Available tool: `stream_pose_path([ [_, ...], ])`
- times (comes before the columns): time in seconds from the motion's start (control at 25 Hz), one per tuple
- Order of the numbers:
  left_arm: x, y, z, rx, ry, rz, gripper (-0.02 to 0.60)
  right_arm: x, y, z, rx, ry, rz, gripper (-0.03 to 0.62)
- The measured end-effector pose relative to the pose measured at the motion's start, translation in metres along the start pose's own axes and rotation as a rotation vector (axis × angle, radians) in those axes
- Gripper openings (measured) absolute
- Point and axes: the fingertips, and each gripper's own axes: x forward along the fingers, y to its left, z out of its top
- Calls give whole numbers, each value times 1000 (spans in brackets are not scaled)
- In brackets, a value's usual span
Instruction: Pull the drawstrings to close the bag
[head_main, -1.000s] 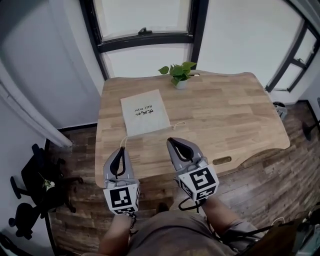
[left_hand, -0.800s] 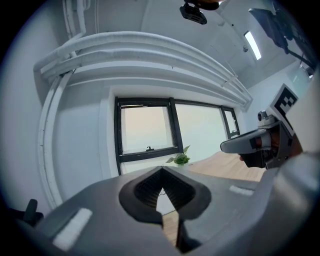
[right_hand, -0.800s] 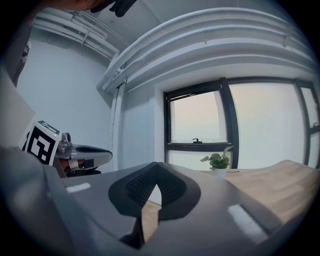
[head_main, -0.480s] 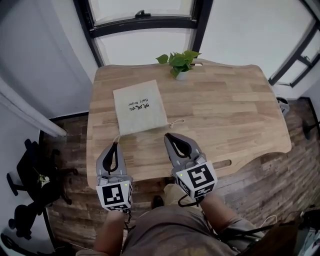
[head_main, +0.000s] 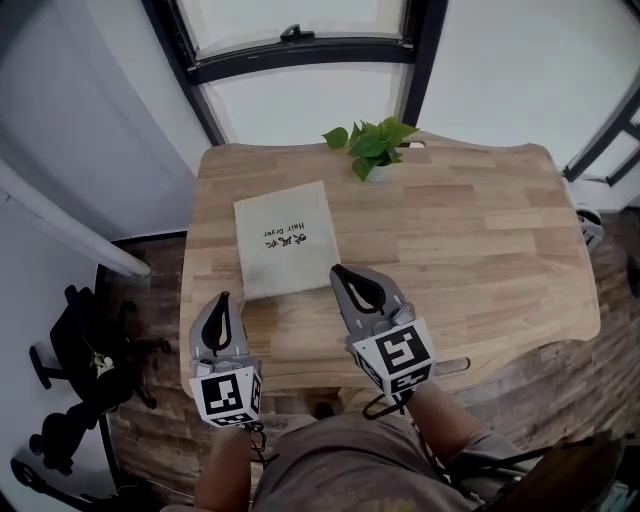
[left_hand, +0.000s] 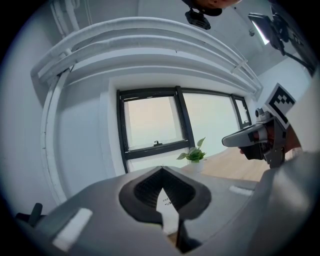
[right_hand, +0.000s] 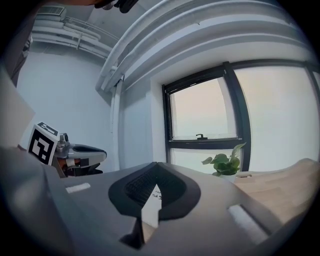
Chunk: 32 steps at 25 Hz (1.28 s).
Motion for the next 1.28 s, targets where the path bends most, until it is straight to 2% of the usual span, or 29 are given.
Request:
stream_pose_path([
  [0.24, 20, 12, 2, 4, 6, 33, 2, 23, -18, -7, -3, 17, 40, 29],
  [0.4, 33, 17, -12, 9, 23, -14, 2, 38, -24, -22, -13, 62, 35, 29],
  [0.68, 53, 28, -69, -37, 115, -65, 2, 59, -42, -58, -43, 158, 3, 31],
  [0.88, 62, 31, -113, -58, 199, -103, 33, 64, -47, -104, -29, 254, 23, 46],
  [1.12, 65, 23, -170, -71, 290, -130, 71, 62, -50, -168, -11, 394, 96, 142],
  [1.28, 65, 18, -185, -98, 310, -161, 154, 58, -56, -193, -101, 458, 136, 189],
])
